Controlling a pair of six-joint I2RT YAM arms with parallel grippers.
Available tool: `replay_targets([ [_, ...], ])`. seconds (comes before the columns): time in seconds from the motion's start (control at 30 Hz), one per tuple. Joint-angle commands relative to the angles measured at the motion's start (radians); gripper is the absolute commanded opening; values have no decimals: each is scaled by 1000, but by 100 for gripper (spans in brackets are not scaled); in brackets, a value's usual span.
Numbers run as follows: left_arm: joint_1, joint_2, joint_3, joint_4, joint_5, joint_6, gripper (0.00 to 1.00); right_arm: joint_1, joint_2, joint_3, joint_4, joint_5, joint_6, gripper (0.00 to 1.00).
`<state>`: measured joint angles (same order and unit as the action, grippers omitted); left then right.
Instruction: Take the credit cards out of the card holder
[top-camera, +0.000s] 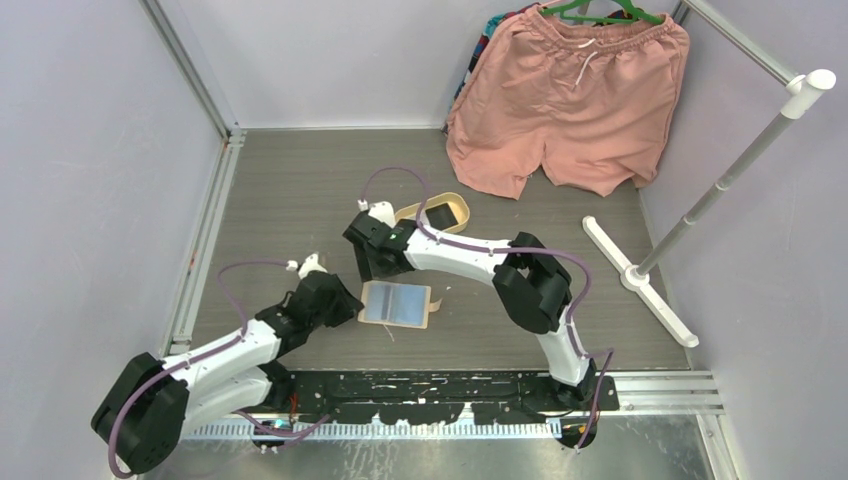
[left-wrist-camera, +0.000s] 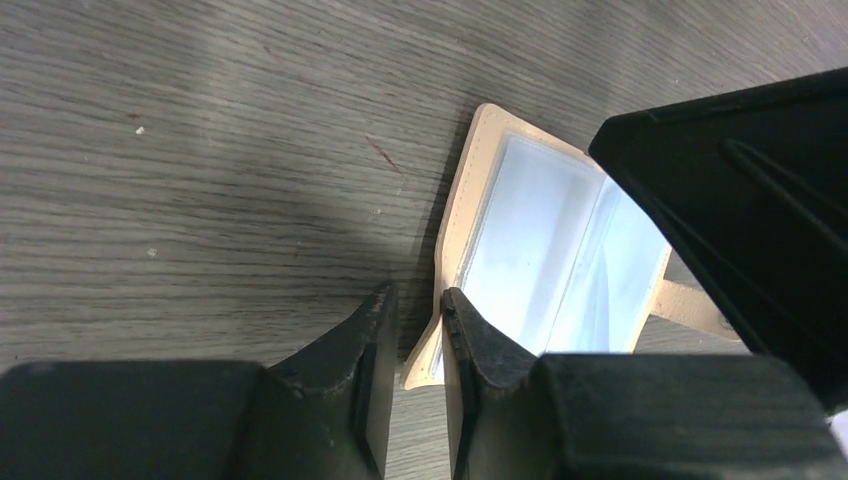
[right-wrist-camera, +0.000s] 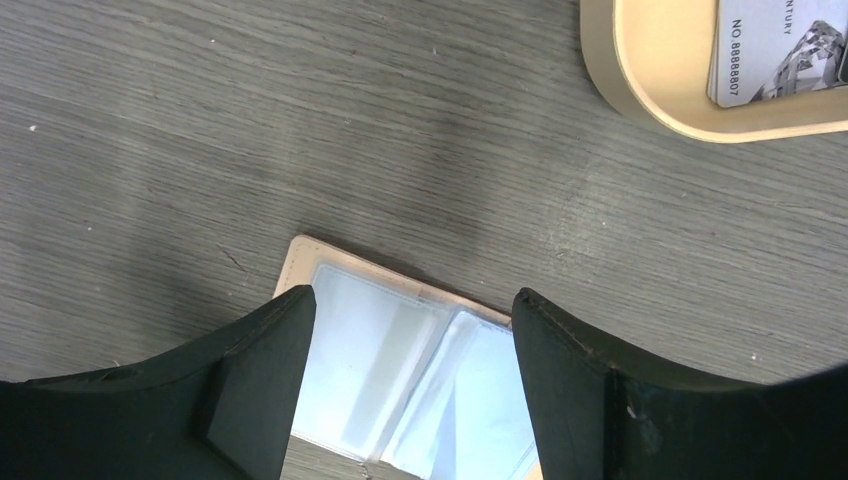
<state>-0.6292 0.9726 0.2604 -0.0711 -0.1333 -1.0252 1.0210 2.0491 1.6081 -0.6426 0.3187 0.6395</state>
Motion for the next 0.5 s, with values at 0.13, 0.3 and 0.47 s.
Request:
replay_targets([
  [0.13, -3, -24, -81, 17, 40, -25, 16, 44, 28, 70, -40, 25, 42, 77],
  [0.3, -3, -28, -96, 36, 57, -27, 0, 67, 65, 102, -58, 19, 49, 77],
  [0.47, -3, -56, -97, 21, 53, -26, 0, 75, 97, 135, -91, 27, 48, 77],
])
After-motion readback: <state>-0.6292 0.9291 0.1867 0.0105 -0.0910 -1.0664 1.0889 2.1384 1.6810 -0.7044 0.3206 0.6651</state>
